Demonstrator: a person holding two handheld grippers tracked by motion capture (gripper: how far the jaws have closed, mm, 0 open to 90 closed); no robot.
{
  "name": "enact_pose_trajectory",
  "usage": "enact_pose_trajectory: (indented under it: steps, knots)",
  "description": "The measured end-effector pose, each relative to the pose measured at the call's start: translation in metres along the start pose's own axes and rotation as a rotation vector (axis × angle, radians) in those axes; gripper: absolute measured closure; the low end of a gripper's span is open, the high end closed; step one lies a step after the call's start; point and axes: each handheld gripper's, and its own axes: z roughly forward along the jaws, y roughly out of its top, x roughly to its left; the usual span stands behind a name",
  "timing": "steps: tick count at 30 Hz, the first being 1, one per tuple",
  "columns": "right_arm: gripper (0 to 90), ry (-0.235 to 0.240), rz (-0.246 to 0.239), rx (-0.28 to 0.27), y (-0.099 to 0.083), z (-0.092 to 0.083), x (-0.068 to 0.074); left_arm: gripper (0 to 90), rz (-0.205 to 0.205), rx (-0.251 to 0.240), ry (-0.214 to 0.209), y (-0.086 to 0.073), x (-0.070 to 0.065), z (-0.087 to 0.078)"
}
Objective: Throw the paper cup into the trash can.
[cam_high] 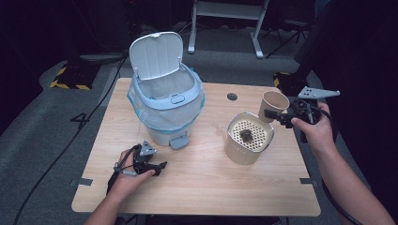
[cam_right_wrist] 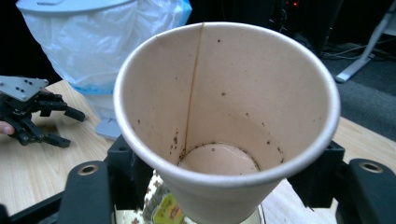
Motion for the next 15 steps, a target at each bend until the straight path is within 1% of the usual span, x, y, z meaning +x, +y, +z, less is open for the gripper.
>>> enact_pose_trajectory:
  steps: [2,3,4,5,6,8,9,10,11,12,13,14,15]
  knots:
    - [33.0,0.004,-0.004,0.001,0.003,0.001,0.0,24.7,0.001,0.0,0.001,0.0,0.0,0.0]
    - [32.8,0.015,-0.016,0.003,0.009,0.005,-0.001,24.9,0.001,-0.001,0.003,0.0,0.0,0.0]
    - [32.8,0.015,-0.016,0.003,0.009,0.005,-0.001,25.1,0.001,-0.001,0.003,0.0,0.0,0.0]
    - [32.8,0.02,-0.035,0.009,0.015,0.009,-0.001,25.1,0.001,-0.004,0.004,-0.001,-0.001,0.0]
    - [32.8,0.02,-0.035,0.009,0.015,0.009,-0.001,25.2,0.001,-0.004,0.004,-0.001,-0.001,0.0]
    - [32.9,0.03,-0.055,0.011,0.024,0.015,-0.001,25.2,0.001,-0.004,0.005,-0.001,-0.001,-0.001]
    - [32.9,0.03,-0.055,0.011,0.024,0.015,-0.001,25.2,0.001,-0.004,0.005,-0.001,-0.001,-0.001]
    - [32.9,0.033,-0.065,0.015,0.029,0.019,-0.002,25.2,0.0,-0.004,0.005,-0.001,-0.001,-0.001]
    - [32.9,0.033,-0.065,0.015,0.029,0.019,-0.002,25.2,0.0,-0.004,0.005,-0.001,-0.001,-0.001]
    - [32.9,0.039,-0.076,0.016,0.035,0.023,-0.002,25.2,0.001,-0.004,0.005,-0.001,-0.001,-0.001]
    - [32.9,0.039,-0.076,0.016,0.035,0.023,-0.002,25.2,0.001,-0.004,0.005,-0.001,-0.001,-0.001]
    - [32.9,0.046,-0.086,0.015,0.041,0.026,-0.002,25.2,0.001,-0.005,0.004,-0.001,-0.001,-0.001]
    - [32.9,0.046,-0.086,0.015,0.041,0.026,-0.002,25.2,0.001,-0.005,0.004,-0.001,-0.001,-0.001]
